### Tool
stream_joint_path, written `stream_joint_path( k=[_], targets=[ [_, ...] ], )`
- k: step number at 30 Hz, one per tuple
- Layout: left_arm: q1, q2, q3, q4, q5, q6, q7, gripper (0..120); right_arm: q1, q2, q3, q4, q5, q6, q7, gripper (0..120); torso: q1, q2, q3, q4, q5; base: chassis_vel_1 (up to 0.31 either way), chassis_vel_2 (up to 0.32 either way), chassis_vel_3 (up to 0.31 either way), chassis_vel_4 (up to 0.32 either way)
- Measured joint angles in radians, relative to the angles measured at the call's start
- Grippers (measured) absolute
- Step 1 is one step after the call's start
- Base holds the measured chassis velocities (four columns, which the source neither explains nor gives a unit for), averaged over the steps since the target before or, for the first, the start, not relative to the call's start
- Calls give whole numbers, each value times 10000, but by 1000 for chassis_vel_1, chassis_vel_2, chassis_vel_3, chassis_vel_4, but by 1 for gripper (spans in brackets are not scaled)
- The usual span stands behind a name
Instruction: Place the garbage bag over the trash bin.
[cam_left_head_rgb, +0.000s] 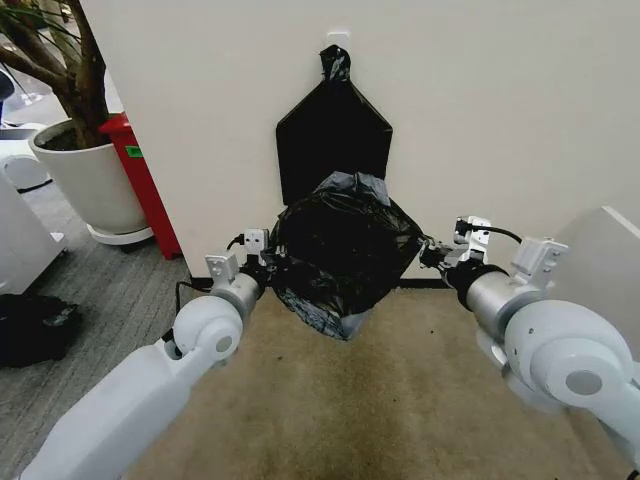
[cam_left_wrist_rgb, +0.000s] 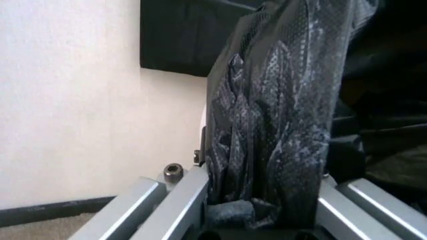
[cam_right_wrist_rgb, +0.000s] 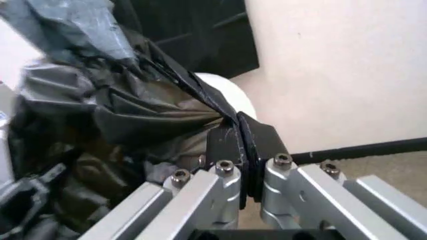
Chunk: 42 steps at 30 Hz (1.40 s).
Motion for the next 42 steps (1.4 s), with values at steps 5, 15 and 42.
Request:
stream_joint_path(
  k=[5, 15, 42],
  targets=[
    [173, 71, -93, -117, -45, -116, 190, 0, -84, 4, -31, -415, -220, -148, -356, 0, 0, 0, 0, 0, 0, 0, 0, 0, 0],
    [440, 101, -436, -266, -258, -331, 465, 0, -511, -219, -26, -1212, -899, -303, -1902, 0, 0, 0, 0, 0, 1, 0, 0, 0, 0],
    [512, -76, -1016, -264, -2921, -593, 649, 0, -1680, -601, -192, -2421, -4880, 987, -5191, 0, 0, 0, 0, 0, 1, 0, 0, 0, 0]
  ],
)
